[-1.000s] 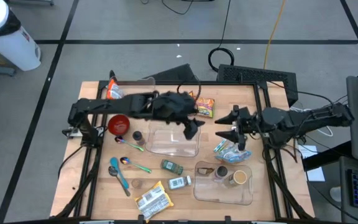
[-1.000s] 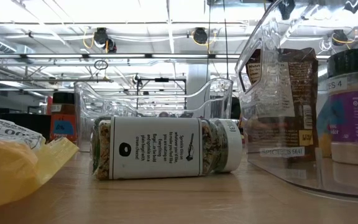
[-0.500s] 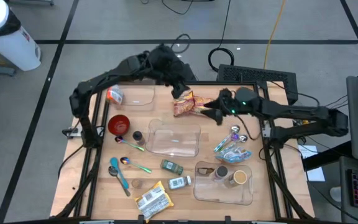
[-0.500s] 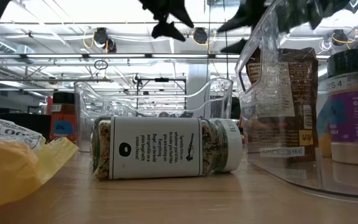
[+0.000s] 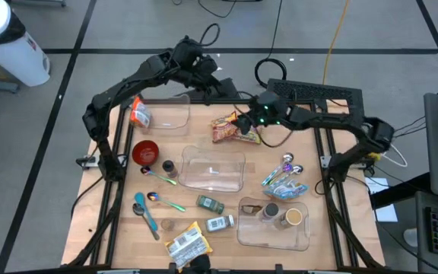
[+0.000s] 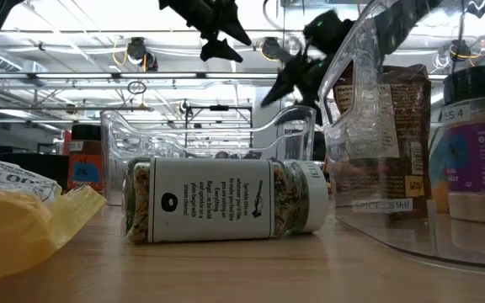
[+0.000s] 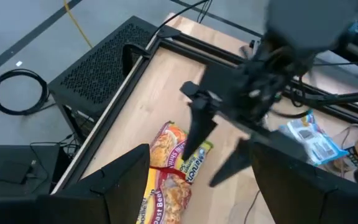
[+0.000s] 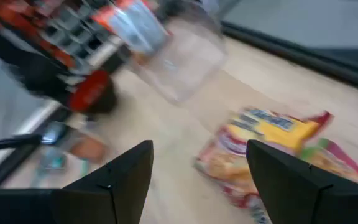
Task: Pick & Place Food Item
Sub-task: Put the red noodle pack into the top transparent bin
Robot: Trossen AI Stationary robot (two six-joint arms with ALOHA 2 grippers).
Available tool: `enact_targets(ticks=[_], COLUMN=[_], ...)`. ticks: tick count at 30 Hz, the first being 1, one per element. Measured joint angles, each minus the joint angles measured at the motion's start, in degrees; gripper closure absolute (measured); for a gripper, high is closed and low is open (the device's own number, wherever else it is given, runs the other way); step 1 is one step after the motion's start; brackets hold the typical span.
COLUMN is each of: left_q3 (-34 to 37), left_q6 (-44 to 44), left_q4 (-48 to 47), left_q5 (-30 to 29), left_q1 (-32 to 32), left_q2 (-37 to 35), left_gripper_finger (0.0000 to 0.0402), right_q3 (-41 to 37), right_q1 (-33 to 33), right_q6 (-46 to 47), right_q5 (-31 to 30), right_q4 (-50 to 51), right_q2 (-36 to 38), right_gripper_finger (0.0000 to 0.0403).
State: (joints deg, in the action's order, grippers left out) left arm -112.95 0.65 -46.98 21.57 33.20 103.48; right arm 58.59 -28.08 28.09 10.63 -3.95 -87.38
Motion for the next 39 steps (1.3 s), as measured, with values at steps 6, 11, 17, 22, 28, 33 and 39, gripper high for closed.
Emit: enact_targets(ticks=[6, 11, 17, 22, 28, 33, 39], left_q3=[0.0, 0.0, 0.0, 0.0, 0.0, 0.0, 0.0], left_q6=[0.7, 0.7, 0.8, 1.1, 0.8, 0.7, 0.1], left_q4=[-1.9, -3.5, -3.6, -3.0, -2.8, -2.5, -2.5], left_q5=[2.7, 5.0, 6.0, 6.0, 5.9, 5.8, 5.8], left_q1=[0.2, -0.7, -2.9, -4.5, -5.8, -6.4, -7.0], left_q2=[0.0, -0.1, -0.1, -0.2, -0.2, -0.2, -0.2], left_gripper_finger=[0.0119, 0.0119, 0.0119, 0.0119, 0.0119, 0.0119, 0.0119], right_q3=[3.3, 3.3, 3.3, 3.3, 3.3, 3.3, 3.3], right_q1=[-1.3, -1.3, -1.3, -1.6, -1.6, -1.6, -1.5], right_q6=[0.4, 1.1, -1.0, -1.7, -1.8, -1.6, -0.1], right_q5=[-0.1, -0.8, -8.7, -9.0, -9.1, -8.4, -7.4], right_q4=[4.3, 5.1, 8.6, 8.7, 8.4, 8.1, 7.2], right_q2=[-6.6, -9.2, -9.4, -9.4, -9.9, -12.2, -13.7], right_gripper_finger=[0.0149, 0.0149, 0.0149, 0.0152, 0.0179, 0.0201, 0.0207])
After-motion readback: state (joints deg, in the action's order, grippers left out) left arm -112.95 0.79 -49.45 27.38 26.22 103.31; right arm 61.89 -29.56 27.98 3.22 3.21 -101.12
